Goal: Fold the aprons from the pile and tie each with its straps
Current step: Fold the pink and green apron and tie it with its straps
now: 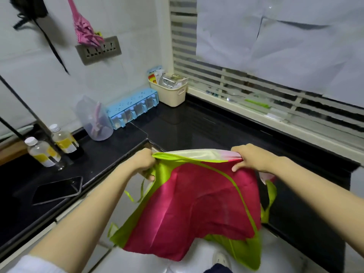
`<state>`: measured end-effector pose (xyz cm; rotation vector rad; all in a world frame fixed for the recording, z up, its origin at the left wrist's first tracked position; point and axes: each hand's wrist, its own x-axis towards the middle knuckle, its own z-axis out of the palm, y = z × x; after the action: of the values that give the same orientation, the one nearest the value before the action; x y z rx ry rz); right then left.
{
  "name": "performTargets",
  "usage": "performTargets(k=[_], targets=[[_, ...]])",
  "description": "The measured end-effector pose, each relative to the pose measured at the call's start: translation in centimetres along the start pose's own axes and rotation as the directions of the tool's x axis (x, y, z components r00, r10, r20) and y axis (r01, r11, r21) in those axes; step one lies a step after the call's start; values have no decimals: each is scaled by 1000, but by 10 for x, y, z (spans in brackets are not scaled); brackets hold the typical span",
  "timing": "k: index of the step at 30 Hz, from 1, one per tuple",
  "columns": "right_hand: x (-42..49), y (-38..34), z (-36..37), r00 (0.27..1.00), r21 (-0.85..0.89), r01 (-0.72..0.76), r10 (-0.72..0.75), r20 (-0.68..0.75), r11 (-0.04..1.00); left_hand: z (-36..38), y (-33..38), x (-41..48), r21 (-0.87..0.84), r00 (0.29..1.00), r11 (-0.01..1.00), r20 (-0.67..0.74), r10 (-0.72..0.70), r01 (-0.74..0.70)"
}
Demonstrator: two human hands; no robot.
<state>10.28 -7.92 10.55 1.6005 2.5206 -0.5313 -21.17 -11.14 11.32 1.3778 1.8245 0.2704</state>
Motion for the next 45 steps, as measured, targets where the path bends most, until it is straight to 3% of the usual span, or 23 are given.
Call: performTargets(k=[3,6,10,15,19,24,26,28,30,32,35,37,39,41,45], targets=[[20,23,-25,954,11,-48,49,-297,999,-9,30,25,-268,988,953,-105,117,-141],[40,43,-69,852,100,-63,106,-513,993,-23,75,45,-232,909,907,-317,270,-350],[58,57,-140,704,48,-65,80,-705,997,-43,147,58,-323,797,767,-472,378,-555],[58,69,-210,475,40,-96,81,-876,995,-67,213,65,-244,608,639,-659,443,-730],[51,73,-247,321,42,-18,46,-946,999,-75,247,56,-200,474,523,-748,465,-828],[46,74,-250,255,-1,89,-24,-967,996,-77,240,66,-273,465,426,-759,455,-863],[43,72,-238,283,-29,142,-69,-957,989,-70,228,66,-270,467,451,-782,412,-851],[39,70,-218,367,-56,185,-122,-922,981,-56,211,63,-266,466,492,-814,347,-829],[35,67,-194,521,-51,192,-146,-841,980,-42,189,64,-235,454,578,-850,268,-782],[33,70,-164,681,-57,170,-159,-715,984,-27,161,75,-141,466,728,-844,266,-671],[31,83,-112,863,-50,92,-105,-495,995,2,114,94,111,594,892,-708,381,-439],[27,92,-75,937,-52,22,-39,-346,998,21,84,100,320,667,893,-595,449,-316],[20,98,-41,972,-88,-19,-2,-234,996,41,65,99,497,726,829,-466,506,-258],[13,102,-8,991,-87,-34,22,-129,996,62,54,95,603,780,752,-323,537,-268],[1,112,45,996,-116,-82,87,35,990,97,41,95,711,878,657,-118,463,-251]])
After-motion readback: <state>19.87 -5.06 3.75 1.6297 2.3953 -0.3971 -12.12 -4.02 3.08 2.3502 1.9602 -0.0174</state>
